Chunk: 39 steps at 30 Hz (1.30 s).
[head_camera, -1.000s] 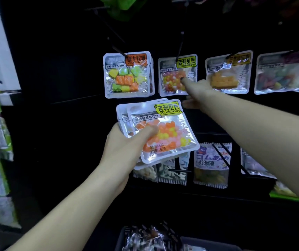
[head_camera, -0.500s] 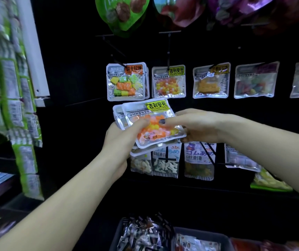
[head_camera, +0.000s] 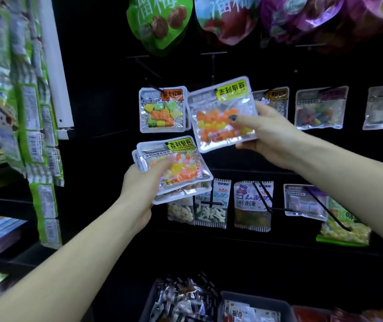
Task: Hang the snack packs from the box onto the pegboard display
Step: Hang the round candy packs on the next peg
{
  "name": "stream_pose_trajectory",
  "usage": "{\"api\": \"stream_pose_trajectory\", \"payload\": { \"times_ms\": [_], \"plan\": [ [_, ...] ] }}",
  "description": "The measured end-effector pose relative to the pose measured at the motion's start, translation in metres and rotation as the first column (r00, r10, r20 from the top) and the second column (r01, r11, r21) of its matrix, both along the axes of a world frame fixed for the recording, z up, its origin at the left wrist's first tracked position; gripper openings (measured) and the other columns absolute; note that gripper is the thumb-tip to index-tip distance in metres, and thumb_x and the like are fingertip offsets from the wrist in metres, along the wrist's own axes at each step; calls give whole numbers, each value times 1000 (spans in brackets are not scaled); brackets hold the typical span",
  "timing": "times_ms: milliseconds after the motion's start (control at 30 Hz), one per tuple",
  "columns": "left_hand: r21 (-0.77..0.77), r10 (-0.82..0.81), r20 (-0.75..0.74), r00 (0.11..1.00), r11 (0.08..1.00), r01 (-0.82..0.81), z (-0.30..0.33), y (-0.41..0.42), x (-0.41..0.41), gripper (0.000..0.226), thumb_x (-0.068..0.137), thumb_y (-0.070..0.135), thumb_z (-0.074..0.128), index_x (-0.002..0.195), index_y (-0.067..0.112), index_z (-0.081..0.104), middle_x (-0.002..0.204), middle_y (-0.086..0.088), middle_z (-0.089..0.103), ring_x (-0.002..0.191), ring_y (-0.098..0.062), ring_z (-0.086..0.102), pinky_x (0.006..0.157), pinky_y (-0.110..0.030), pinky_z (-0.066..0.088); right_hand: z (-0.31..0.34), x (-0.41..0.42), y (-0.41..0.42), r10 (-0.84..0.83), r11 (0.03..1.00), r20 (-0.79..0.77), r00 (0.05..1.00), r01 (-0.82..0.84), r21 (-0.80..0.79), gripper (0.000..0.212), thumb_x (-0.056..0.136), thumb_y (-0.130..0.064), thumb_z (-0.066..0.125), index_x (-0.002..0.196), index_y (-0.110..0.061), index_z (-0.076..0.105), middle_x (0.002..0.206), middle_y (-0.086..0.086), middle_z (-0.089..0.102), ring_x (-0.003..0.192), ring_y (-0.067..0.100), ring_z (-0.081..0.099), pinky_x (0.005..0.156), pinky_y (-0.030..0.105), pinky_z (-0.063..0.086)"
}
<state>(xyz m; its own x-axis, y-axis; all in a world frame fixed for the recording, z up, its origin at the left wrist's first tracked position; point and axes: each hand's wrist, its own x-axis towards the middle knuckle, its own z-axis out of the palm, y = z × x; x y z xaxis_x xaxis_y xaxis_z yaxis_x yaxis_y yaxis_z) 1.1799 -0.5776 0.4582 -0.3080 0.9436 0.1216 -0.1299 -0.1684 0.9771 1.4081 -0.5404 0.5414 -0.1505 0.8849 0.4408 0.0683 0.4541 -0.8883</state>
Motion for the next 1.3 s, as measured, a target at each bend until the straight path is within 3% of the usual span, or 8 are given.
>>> {"api": "stream_pose_trajectory", "payload": {
  "times_ms": [200,400,567,667,833,967,1200,1300],
  "plan": [
    [14,1,12,1000,1000,-2,-5,10,1,98,47,68,87,132,24,64,126,1,72,114,-27,70,99,-56,56,12,-9,6,-64,996,-75,995,68,53,34,98,-16,68,131,-12,60,108,3,69,82,13,63,63,27,57],
    [44,-14,-14,1000,999,15,-2,7,5,59,69,57,85,118,26,72,116,7,75,111,-17,68,104,-49,53,7,-24,11,-44,999,-142,989,46,15,14,97,-12,68,109,-16,62,96,1,65,69,9,60,63,27,58],
    [56,-20,-31,999,998,22,-5,13,5,30,88,40,79,112,23,73,104,14,73,98,-1,64,92,-37,46,6,-33,16,-30,999,-205,978,34,16,16,98,-13,68,113,-13,62,95,0,67,67,8,60,63,26,58],
    [65,-33,-34,999,997,36,-5,18,5,19,88,40,80,103,29,73,90,19,76,91,2,70,86,-33,56,4,-36,22,-59,998,-220,974,58,-9,14,98,-13,68,111,-12,63,97,2,67,67,9,60,63,26,58],
    [74,-48,-33,998,996,50,-8,26,6,38,87,43,80,116,21,70,104,13,73,98,-1,64,84,-33,51,0,-37,44,-149,989,-230,962,139,-60,20,97,-14,70,115,-8,63,107,5,68,75,12,62,65,28,60],
    [99,-58,-27,998,993,60,-17,35,4,30,90,40,78,112,22,69,97,16,68,90,5,60,68,-21,41,-2,-42,70,-216,975,-242,946,194,-110,25,97,-16,70,119,-6,62,115,5,64,86,14,63,66,30,64],
    [103,-38,-44,998,994,42,-27,54,1,38,87,44,78,120,26,70,108,14,71,100,-2,65,81,-25,47,-2,-45,120,-328,942,-277,903,291,-167,52,93,-18,76,137,0,53,125,9,59,90,16,64,63,27,63],
    [104,-24,-49,999,994,29,-28,60,0,38,86,44,79,119,27,71,109,13,75,106,-8,70,88,-32,48,-1,-47,137,-372,925,-288,882,328,-190,63,92,-18,78,144,2,48,111,5,61,78,16,65,67,28,65]
  ]
}}
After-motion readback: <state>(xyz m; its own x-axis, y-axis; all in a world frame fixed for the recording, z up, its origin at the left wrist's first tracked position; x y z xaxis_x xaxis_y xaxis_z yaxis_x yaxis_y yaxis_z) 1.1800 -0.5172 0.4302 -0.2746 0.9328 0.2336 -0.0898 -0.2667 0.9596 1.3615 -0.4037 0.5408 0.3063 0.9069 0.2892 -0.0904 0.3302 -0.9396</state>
